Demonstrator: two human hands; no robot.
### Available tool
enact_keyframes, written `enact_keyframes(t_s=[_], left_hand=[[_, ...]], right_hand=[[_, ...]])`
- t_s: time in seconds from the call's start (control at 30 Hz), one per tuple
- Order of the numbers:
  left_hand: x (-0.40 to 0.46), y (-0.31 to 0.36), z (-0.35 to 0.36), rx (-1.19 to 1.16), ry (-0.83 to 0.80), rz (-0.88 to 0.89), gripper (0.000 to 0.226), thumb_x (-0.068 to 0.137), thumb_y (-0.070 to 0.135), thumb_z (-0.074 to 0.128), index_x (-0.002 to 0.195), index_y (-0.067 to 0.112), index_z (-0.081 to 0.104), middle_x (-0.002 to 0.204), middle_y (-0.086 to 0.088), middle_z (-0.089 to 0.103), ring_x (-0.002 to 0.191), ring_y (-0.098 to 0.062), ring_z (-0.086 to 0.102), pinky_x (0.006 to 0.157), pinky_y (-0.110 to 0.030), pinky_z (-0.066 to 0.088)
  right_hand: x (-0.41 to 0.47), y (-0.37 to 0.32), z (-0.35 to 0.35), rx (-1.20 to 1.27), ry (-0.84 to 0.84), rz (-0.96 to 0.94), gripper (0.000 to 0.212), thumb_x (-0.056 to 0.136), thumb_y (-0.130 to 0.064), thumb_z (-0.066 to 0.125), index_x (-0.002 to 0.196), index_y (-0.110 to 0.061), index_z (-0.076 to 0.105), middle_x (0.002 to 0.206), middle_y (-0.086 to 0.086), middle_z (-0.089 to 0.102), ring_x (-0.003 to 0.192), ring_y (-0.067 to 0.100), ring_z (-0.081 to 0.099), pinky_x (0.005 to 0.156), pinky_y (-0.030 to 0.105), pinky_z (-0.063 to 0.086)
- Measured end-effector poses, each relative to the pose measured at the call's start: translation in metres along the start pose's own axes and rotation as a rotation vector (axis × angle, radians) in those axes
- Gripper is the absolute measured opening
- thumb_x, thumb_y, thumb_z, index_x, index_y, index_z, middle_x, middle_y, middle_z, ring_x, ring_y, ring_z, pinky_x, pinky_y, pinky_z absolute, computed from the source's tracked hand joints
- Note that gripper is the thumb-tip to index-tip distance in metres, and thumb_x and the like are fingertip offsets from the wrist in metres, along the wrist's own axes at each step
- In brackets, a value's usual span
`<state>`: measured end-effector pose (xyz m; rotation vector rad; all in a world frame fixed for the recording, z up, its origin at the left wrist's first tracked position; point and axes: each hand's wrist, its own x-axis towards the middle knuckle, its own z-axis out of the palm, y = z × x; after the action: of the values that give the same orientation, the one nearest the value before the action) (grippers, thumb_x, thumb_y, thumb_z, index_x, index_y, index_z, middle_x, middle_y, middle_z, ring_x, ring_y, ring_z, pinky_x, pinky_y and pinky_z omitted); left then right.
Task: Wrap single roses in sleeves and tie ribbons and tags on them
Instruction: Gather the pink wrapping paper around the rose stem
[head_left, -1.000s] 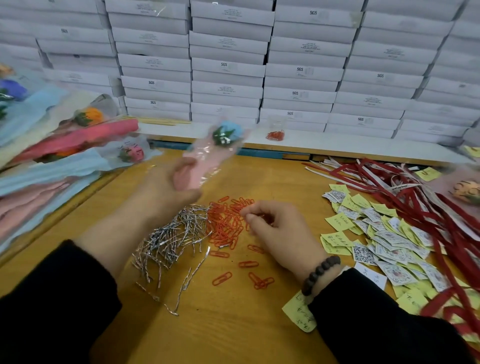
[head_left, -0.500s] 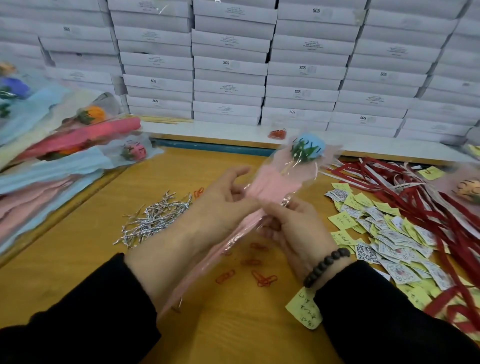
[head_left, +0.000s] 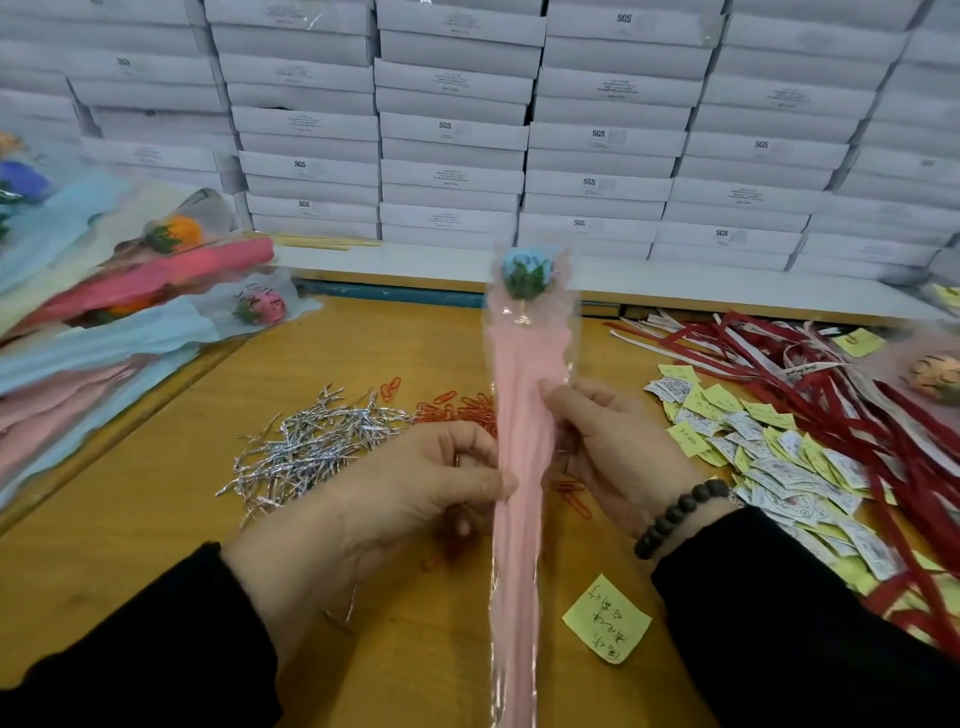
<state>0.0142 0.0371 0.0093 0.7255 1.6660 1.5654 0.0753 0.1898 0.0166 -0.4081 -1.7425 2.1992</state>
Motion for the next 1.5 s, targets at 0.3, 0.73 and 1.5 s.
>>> enact_keyframes(t_s=[0.3,0.73,1.5], left_hand=[[0.003,-0.002,0.004,-0.186,0.14,0.024,0.009,0.086,0.002,0.057,0.094,-0.001,0.056,0.077,-0.021,0.069,0.057,-0.019,0.061,0.044,-0.022,0.048],[0.005,0.003,-0.007,-0.18,0.293,0.123,0.007,0.081,-0.003,0.06,0.087,-0.002,0.059,0.055,-0.01,0.057,0.042,-0.011,0.05,0.038,-0.015,0.041],[-0.002,0.006,-0.005,-0.06,0.159,0.045,0.026,0.06,0.023,0.069,0.077,0.003,0.068,0.055,-0.002,0.061,0.045,-0.007,0.05,0.04,-0.016,0.039]], right_hand=[[-0.008,0.013,0.009,-0.106,-0.116,0.029,0.009,0.084,0.0,0.061,0.089,-0.004,0.067,0.074,0.006,0.071,0.061,0.014,0.067,0.057,0.023,0.055],[-0.007,0.01,0.008,-0.1,-0.093,0.016,0.007,0.083,0.001,0.063,0.088,-0.003,0.066,0.065,0.005,0.062,0.043,0.004,0.05,0.039,0.013,0.039],[-0.007,0.005,0.004,-0.074,-0.012,0.068,0.008,0.077,-0.005,0.068,0.082,-0.007,0.063,0.05,-0.003,0.059,0.036,0.002,0.041,0.034,0.012,0.034]])
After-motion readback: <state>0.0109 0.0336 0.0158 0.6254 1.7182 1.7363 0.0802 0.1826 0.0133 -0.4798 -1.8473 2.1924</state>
